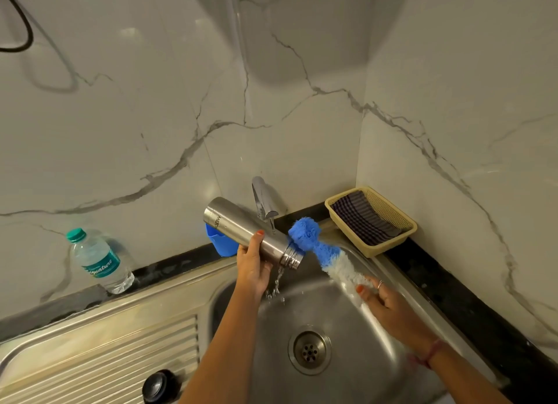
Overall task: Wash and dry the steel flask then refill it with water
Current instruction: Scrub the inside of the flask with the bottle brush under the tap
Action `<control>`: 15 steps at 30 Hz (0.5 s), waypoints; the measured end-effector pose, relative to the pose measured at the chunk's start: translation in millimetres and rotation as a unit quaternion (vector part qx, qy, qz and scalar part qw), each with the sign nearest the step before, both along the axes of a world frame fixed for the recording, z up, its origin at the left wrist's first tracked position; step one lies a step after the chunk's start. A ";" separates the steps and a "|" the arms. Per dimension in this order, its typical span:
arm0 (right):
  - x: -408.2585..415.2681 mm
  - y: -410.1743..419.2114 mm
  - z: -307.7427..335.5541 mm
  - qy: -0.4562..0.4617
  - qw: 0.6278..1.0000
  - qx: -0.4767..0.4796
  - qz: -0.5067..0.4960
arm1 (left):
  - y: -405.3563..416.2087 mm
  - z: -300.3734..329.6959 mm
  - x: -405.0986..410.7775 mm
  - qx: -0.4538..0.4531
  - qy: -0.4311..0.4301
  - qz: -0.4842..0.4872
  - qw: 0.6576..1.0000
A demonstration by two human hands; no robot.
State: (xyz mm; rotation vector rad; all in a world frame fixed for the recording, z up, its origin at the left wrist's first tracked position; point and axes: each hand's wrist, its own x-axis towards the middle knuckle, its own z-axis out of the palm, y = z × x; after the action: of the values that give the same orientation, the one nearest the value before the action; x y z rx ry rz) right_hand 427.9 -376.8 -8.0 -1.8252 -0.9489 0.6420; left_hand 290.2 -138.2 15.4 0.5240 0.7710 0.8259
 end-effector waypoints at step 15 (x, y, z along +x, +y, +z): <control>1.3 1.0 -12.1 0.021 1.000 -0.006 0.019 | 1.3 0.8 3.0 0.002 -0.007 0.012 1.000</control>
State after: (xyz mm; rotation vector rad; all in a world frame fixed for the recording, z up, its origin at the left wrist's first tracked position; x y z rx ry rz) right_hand 429.3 -375.9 -20.1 -1.8023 -0.9554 0.7080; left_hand 293.2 -136.8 16.3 0.5127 0.7649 0.8523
